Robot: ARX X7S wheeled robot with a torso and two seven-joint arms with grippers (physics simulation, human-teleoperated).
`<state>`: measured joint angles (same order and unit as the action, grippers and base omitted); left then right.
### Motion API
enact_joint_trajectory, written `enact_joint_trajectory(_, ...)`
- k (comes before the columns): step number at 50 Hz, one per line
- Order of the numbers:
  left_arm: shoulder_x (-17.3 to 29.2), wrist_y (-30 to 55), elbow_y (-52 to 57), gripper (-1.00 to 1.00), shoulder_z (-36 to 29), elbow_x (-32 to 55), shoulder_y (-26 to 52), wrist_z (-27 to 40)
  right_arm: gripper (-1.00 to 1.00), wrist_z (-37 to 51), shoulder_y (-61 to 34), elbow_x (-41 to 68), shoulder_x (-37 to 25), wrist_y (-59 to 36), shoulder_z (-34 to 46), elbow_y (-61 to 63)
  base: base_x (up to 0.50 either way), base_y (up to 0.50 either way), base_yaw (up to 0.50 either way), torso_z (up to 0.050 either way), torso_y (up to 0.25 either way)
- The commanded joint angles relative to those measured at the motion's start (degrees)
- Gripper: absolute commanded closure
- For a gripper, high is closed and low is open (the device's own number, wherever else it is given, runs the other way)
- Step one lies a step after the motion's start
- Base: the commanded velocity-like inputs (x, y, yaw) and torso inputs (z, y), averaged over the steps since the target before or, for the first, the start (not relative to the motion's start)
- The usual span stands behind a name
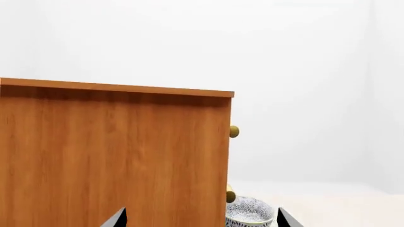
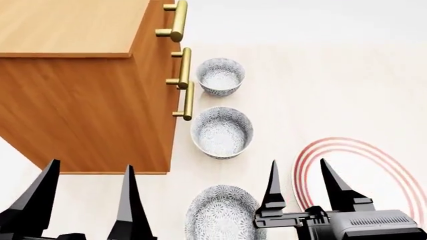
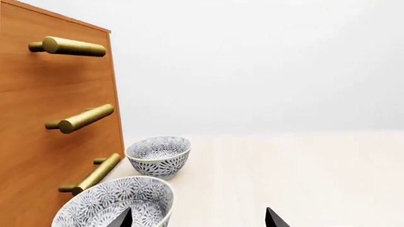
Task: Put the bowl in the middle on the plate.
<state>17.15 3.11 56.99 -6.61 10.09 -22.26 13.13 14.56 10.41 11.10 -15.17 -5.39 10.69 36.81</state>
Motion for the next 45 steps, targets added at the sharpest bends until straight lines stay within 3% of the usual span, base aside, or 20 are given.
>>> enact_joint_trajectory(1, 0.7, -0.1, 1.2, -1.0, -0.4, -0.2, -0.5, 0.8, -1.0, 0.5, -0.1, 0.2, -0.5, 0.3, 0.4, -0.1, 0.0, 0.0, 0.0, -0.026, -0.15)
enact_joint_trajectory(26, 2.0, -1.8, 1.6, -1.0, -0.9, 0.1, -1.1, 2.0, -1.0, 1.7, 4.2, 0.2, -2.6, 3.9, 0.0, 9.8, 0.0, 0.0, 0.0, -0.007, -0.037)
enact_joint_trajectory(39, 2.8, -2.3, 1.3, -1.0, -1.1, 1.0, -1.0, 2.8, -1.0, 2.2, 4.0, 0.2, -3.0, 3.2, 0.2, 10.0, 0.0, 0.0, 0.0, -0.011, -0.154)
enact_joint_trajectory(42, 2.9, -1.6, 1.1, -1.0, -0.9, 1.3, -0.3, 3.2, -1.0, 2.9, 3.5, 0.9, -3.2, 1.4, -0.3, 10.7, 0.0, 0.0, 0.0, 0.0, 0.0)
enact_joint_trajectory(45, 3.0, -1.8, 0.9, -1.0, -0.8, 1.4, -0.3, 3.4, -1.0, 4.2, 1.0, 1.4, -4.8, -6.4, -1.2, 14.9, 0.0, 0.0, 0.0, 0.0, 0.0)
